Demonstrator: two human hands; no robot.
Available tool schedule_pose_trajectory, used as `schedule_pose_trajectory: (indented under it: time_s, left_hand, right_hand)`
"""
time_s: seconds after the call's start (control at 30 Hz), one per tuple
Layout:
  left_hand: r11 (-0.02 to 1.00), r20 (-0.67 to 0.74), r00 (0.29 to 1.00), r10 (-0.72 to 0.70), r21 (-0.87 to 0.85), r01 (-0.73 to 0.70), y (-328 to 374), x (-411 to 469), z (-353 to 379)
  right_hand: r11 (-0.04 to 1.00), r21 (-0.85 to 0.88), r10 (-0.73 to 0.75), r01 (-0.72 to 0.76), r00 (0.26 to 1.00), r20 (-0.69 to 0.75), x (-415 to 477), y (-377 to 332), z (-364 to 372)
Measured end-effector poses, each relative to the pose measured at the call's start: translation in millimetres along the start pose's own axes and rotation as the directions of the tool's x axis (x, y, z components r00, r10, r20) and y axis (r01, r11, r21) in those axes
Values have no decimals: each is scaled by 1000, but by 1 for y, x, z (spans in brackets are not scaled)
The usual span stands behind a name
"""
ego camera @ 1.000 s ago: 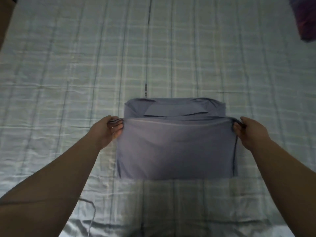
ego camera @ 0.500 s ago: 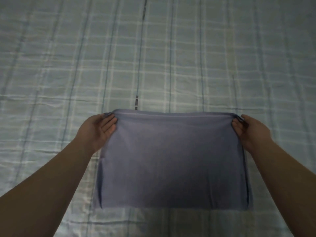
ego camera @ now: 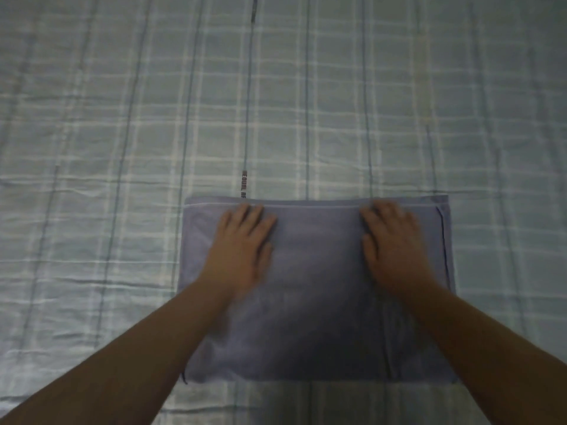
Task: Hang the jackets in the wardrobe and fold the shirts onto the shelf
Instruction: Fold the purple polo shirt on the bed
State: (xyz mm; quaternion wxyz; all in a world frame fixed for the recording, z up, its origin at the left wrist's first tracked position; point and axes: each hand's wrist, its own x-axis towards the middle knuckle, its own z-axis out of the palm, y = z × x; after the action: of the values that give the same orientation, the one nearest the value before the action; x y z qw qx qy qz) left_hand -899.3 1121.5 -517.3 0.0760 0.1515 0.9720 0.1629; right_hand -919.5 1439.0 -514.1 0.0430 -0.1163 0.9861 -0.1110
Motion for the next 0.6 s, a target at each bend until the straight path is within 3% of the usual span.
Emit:
schedule_pose_trajectory:
  time_s: [0.1,0.27,0.6]
  left_hand:
    - [992,107,993,-48,120,35,31,13,17]
    - [967,139,981,-136,232,101,38,24,32]
    - [961,134,979,-151,254,113,39,24,41]
  right_hand:
    - [995,-87,-45,54,993,108,0,-40,18]
    - [977,-214,21,15,986,165,9,-53,37]
    - [975,-220,26,18,981,194,9,-52,44]
